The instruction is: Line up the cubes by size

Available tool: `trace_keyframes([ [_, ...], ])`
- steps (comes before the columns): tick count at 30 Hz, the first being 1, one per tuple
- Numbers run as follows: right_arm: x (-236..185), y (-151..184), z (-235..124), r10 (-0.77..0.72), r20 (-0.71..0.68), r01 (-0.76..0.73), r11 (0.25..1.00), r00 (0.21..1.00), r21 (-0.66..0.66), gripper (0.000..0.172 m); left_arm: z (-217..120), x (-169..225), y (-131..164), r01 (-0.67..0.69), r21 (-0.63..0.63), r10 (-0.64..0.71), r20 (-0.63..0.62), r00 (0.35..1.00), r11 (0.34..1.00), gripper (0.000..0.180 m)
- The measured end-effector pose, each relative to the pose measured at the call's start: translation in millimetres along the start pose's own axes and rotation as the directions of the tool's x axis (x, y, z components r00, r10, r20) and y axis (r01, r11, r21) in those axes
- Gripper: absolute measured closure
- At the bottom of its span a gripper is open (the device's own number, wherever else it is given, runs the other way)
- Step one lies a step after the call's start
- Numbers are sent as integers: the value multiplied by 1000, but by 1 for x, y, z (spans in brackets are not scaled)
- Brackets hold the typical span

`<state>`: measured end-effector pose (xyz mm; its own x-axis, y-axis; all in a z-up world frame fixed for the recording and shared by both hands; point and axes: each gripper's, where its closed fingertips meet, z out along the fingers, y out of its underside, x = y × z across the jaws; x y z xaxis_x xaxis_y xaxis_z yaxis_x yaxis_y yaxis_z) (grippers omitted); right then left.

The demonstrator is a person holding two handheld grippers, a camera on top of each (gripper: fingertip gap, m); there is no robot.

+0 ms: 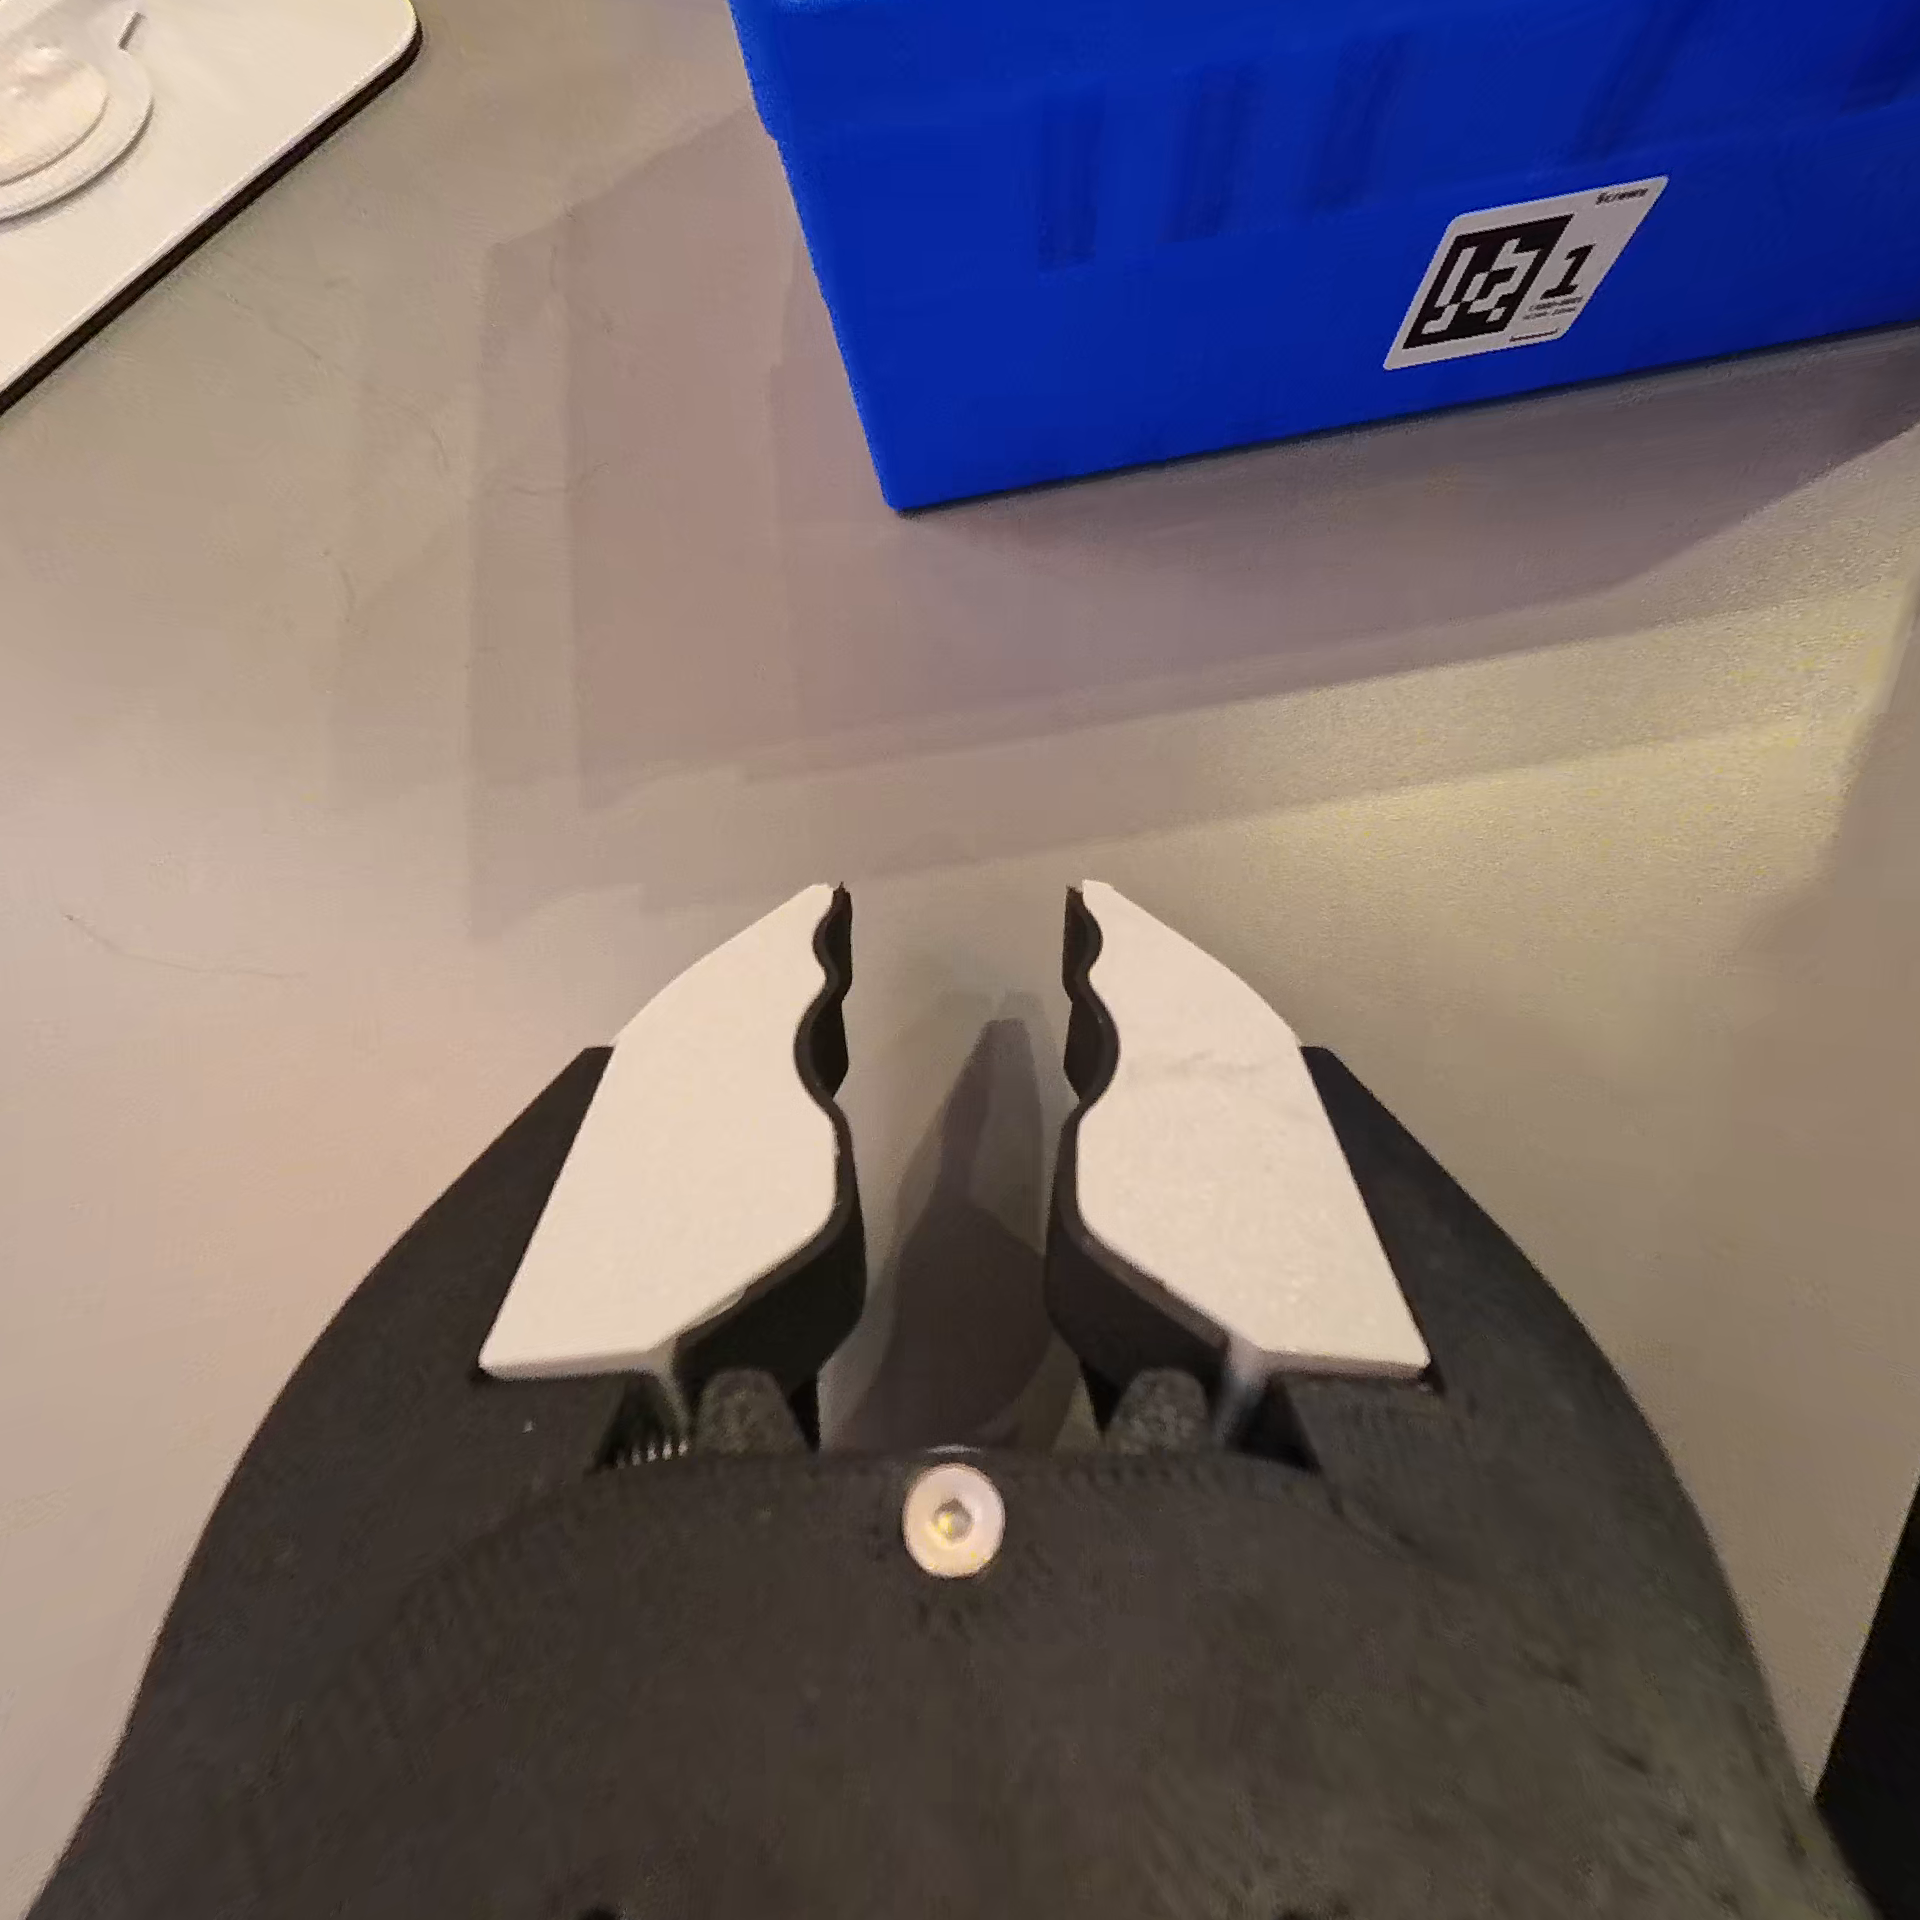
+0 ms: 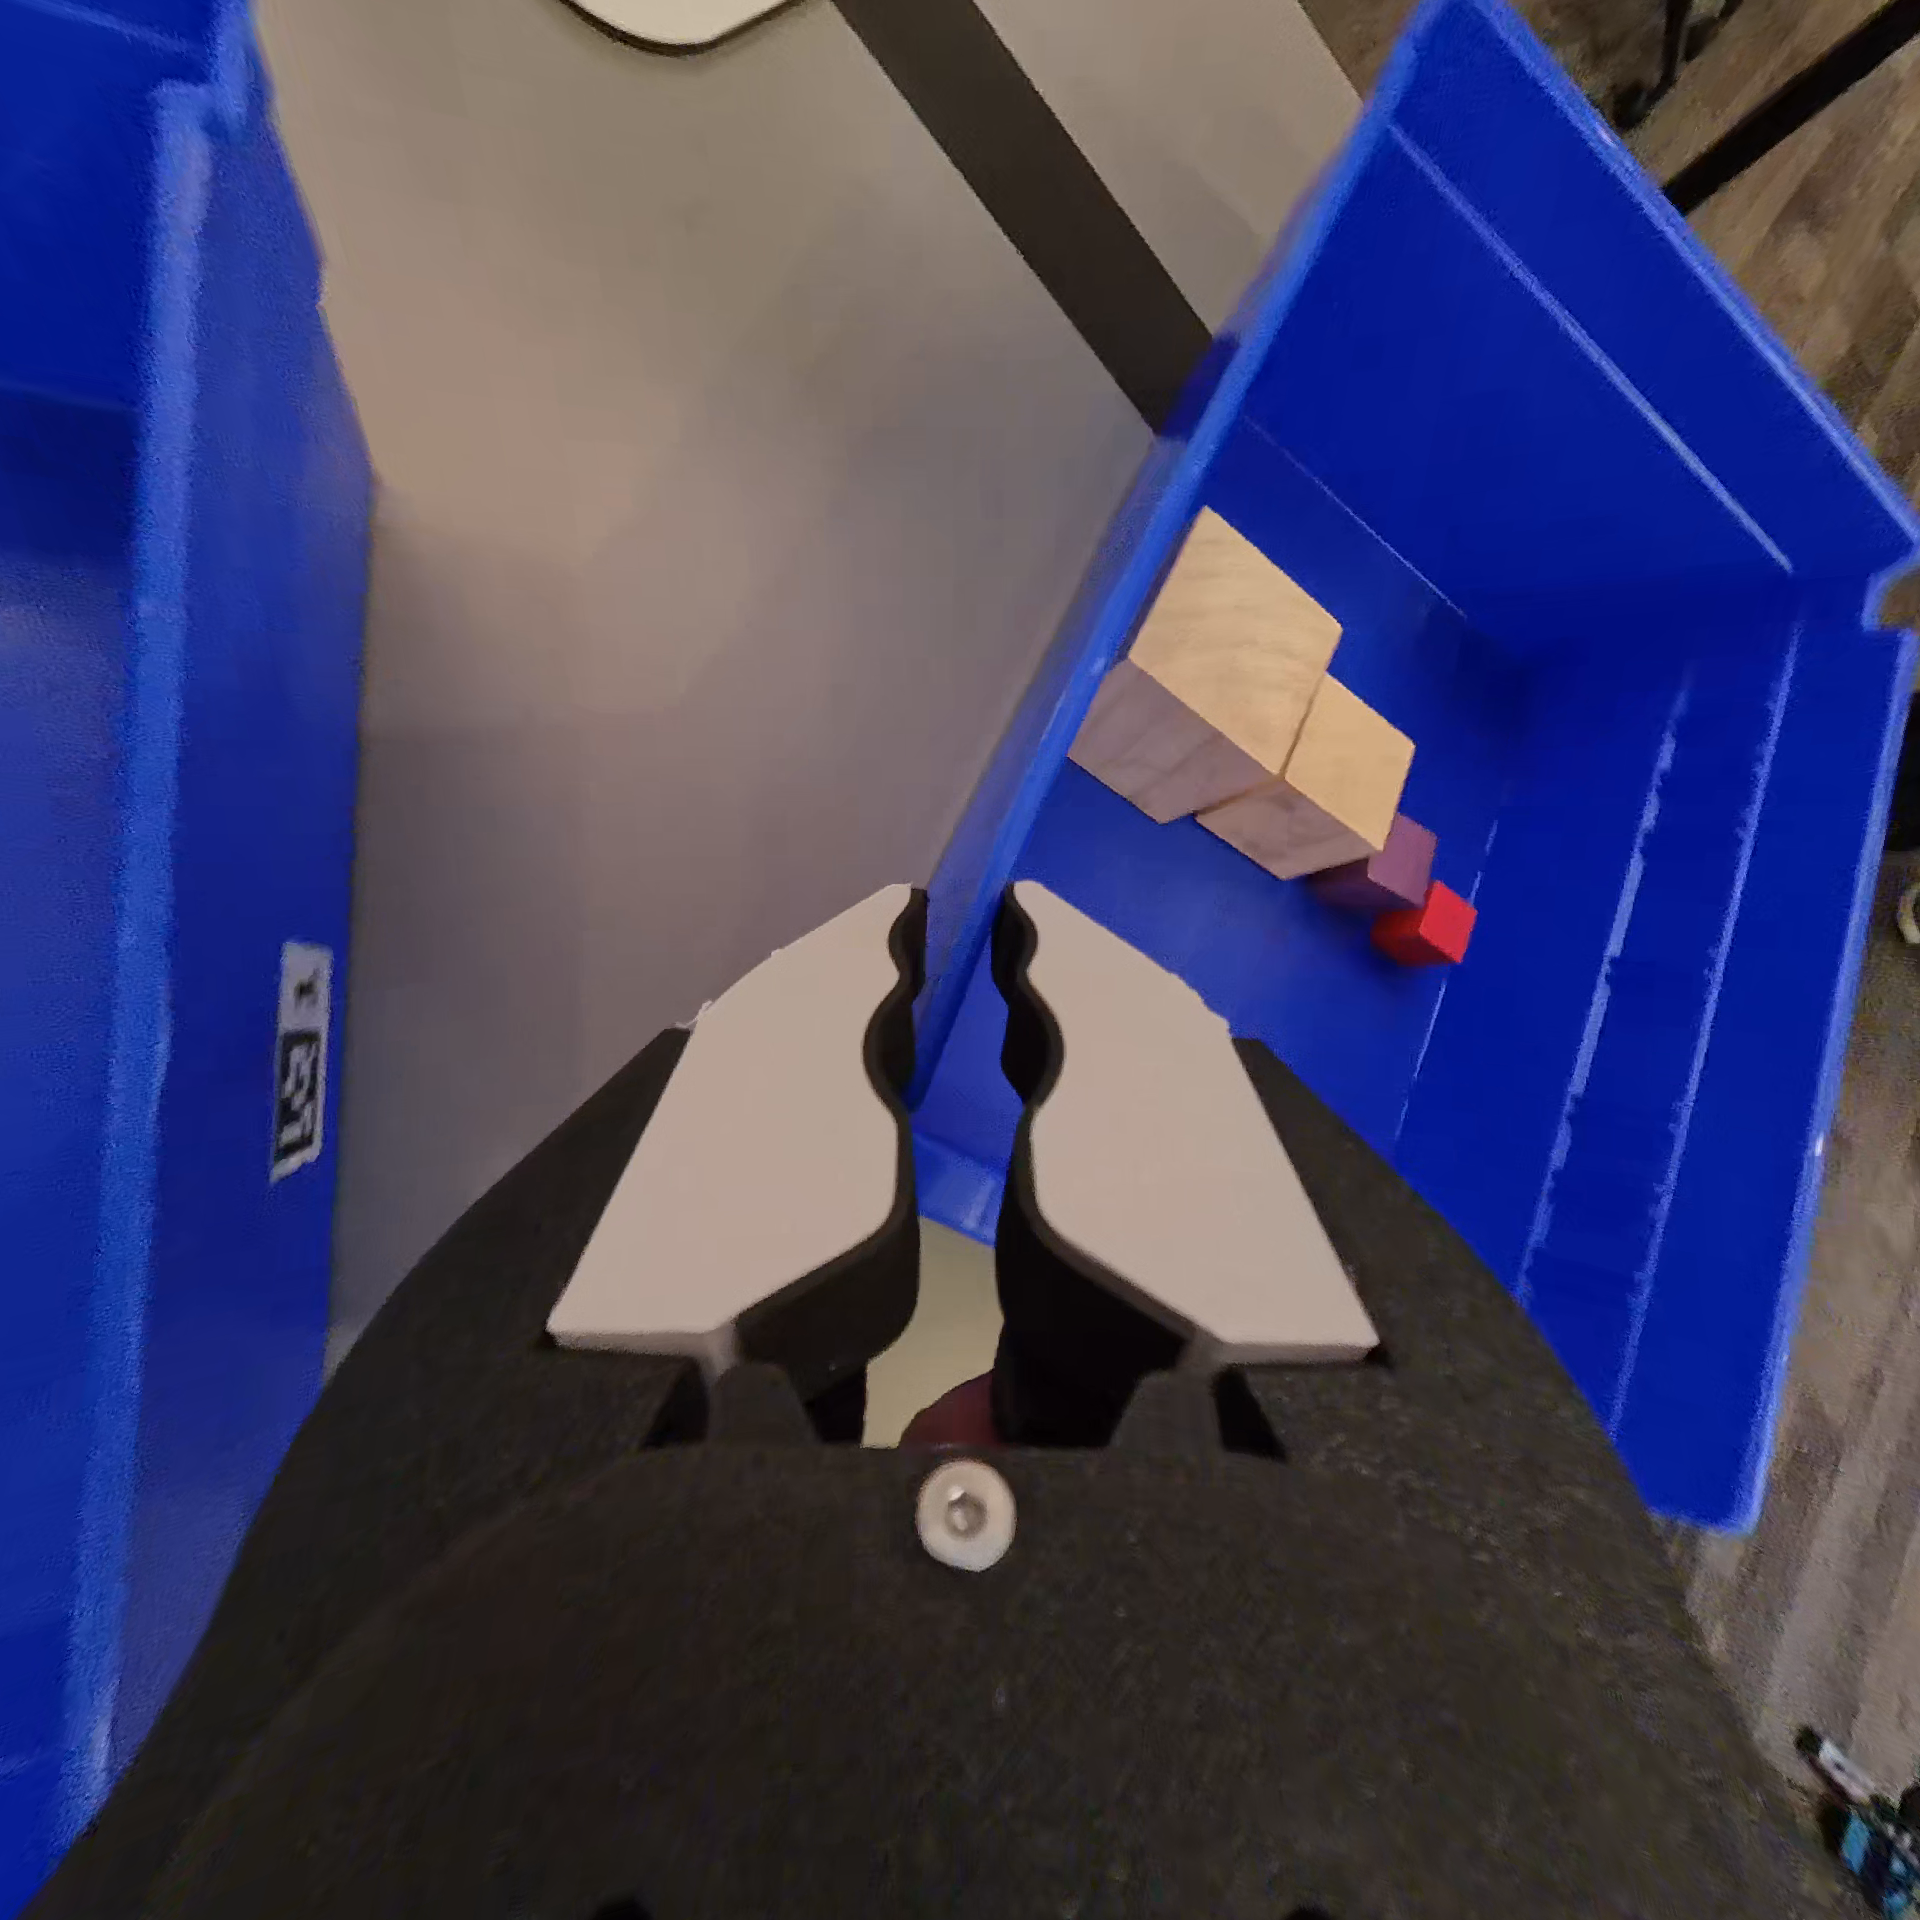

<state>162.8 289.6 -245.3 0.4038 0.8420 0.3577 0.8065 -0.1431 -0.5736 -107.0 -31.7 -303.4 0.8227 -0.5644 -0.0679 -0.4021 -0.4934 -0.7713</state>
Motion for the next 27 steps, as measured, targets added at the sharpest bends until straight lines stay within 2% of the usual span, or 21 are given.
trace_keyframes([
  [8, -40, 11, -28, -108, 195, 88, 990, 975, 108, 168, 2, 0, 2, -10, -20, 10, 6, 1000, 1000, 142],
  [16, -83, 17, -53, -313, 349, 250, 944, 884, 214, 169, 1, -3, 1, 23, -10, -23, 9, 1000, 1000, 141],
  [21, -99, 19, -63, -376, 403, 282, 920, 834, 273, 169, 0, -7, 1, 45, -1, -45, 16, 999, 999, 140],
  [27, -120, 15, -70, -446, 470, 315, 889, 762, 333, 169, -4, -24, -1, 28, 6, -29, 84, 996, 1000, 139],
])
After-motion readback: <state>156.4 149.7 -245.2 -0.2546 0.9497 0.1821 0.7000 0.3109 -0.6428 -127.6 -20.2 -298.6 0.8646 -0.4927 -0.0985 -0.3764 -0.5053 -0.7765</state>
